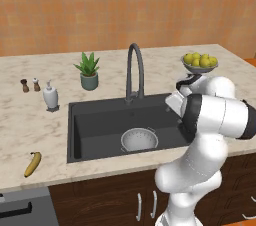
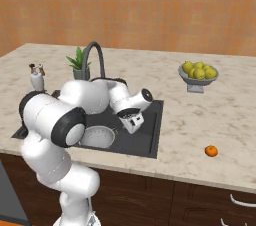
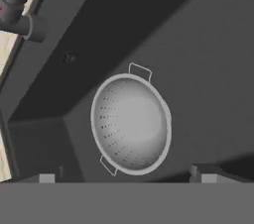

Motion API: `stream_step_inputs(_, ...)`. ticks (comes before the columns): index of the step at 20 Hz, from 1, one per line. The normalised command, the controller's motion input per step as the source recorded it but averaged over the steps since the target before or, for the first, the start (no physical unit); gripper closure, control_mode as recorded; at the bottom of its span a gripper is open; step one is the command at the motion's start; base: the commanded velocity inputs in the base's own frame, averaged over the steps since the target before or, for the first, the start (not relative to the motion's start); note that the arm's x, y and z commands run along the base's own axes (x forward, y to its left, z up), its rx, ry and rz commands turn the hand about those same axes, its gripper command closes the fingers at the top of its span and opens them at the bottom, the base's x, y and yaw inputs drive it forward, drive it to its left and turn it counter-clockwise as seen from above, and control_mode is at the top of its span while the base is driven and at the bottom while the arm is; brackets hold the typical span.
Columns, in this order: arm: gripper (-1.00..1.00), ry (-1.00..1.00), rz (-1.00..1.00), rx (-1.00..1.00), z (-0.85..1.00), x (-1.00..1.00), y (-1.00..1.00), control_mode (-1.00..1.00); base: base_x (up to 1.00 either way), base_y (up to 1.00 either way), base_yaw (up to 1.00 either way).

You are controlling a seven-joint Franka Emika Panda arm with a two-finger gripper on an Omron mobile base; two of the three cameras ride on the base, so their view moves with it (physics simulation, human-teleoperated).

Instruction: Put the colander in the sink, put the banana, tangerine in the colander, and turn on the sink faucet and pour water over the colander.

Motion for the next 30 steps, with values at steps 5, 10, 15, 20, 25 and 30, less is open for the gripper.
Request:
stream_step_inputs(5,-1.0,0.01,0.0,-0.19,0.81,-0.55,-0.82,-1.0,0.0,0.0,0.0)
stream_step_inputs(10,-1.0,-0.01,0.0,-0.35,0.27,-0.79,-0.85,-1.0,0.0,0.0,0.0)
stream_step_inputs(15,-1.0,0.0,0.0,-0.39,0.04,-0.57,-0.9,-1.0,0.0,0.0,0.0)
stream_step_inputs(20,-1.0,0.03,0.0,-0.26,0.0,-0.26,-0.83,-1.0,0.0,0.0,0.0)
stream_step_inputs(25,-1.0,0.07,0.0,-0.02,0.0,-0.11,-0.72,-1.0,0.0,0.0,0.0)
stream_step_inputs(30,-1.0,0.01,0.0,0.0,0.0,-0.15,-0.69,-1.0,0.0,0.0,0.0)
